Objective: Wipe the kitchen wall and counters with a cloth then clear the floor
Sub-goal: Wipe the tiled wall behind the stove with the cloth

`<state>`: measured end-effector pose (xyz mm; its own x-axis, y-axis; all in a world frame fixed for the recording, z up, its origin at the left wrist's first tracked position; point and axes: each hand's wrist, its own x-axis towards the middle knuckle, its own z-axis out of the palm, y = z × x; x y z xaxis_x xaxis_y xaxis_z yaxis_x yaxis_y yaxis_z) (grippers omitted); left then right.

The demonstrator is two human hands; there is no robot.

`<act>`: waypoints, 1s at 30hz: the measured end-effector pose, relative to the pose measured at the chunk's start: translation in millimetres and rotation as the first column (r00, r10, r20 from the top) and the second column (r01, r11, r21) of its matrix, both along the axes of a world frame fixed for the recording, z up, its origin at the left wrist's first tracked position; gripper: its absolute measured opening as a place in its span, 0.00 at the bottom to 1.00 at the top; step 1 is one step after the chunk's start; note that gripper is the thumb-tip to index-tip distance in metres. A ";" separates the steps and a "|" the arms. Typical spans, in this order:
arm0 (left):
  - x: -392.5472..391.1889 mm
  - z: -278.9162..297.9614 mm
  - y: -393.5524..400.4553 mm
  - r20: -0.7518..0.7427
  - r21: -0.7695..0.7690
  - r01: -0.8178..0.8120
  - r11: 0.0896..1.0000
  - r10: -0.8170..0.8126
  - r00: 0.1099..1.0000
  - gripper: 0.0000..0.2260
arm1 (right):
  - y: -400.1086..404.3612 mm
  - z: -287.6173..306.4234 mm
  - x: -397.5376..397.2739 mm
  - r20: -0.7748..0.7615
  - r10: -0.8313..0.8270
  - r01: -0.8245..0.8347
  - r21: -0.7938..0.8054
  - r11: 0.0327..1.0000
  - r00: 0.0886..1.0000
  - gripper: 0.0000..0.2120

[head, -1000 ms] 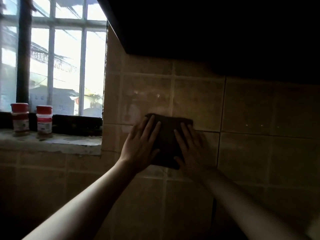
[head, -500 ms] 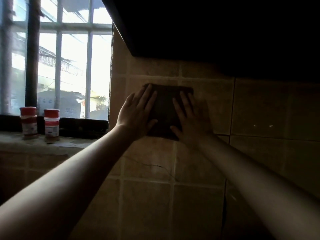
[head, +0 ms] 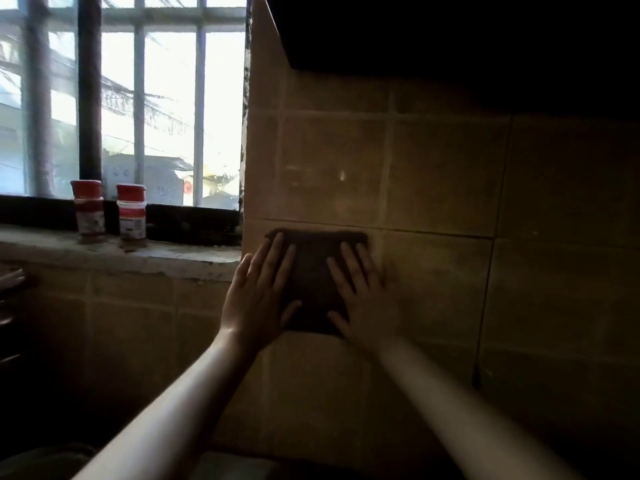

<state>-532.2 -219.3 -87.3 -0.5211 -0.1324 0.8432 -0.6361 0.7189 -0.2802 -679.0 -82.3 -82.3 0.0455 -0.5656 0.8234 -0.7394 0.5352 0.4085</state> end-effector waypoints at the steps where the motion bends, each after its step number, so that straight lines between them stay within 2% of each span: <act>1: 0.8 -10.8 0.1 -0.017 0.014 0.007 1.000 -0.007 1.000 0.36 | -0.8 -8.5 1.8 0.003 0.002 -0.002 0.002 1.000 1.000 0.50; 8: 3.0 -70.6 0.7 -0.067 0.089 0.075 0.993 -0.070 0.995 0.37 | -3.7 -63.7 13.2 0.078 -0.001 -0.001 0.024 1.000 0.997 0.52; 12: 2.6 -87.8 5.2 -0.064 0.121 0.080 0.989 -0.072 0.995 0.37 | -0.6 -86.5 15.6 0.065 0.002 -0.003 0.018 1.000 0.998 0.51; 19: 3.1 -129.8 13.0 -0.025 0.187 0.122 0.975 -0.119 0.993 0.39 | 12.2 -127.1 19.5 0.151 -0.033 0.029 0.028 0.999 0.988 0.52; 23: -3.2 -142.7 24.8 -0.017 0.208 0.077 0.975 -0.075 0.997 0.38 | 18.1 -142.3 9.4 0.161 -0.057 0.043 0.093 0.995 0.985 0.52; 26: -6.7 -154.3 35.4 0.018 0.194 0.019 0.981 -0.023 1.000 0.35 | 24.7 -155.1 12.4 0.244 -0.046 0.027 0.082 0.996 0.969 0.53; 30: -12.1 -182.3 48.3 0.051 0.292 -0.028 0.956 0.014 0.999 0.43 | 29.9 -181.1 21.5 0.307 -0.045 0.037 0.030 0.999 0.951 0.54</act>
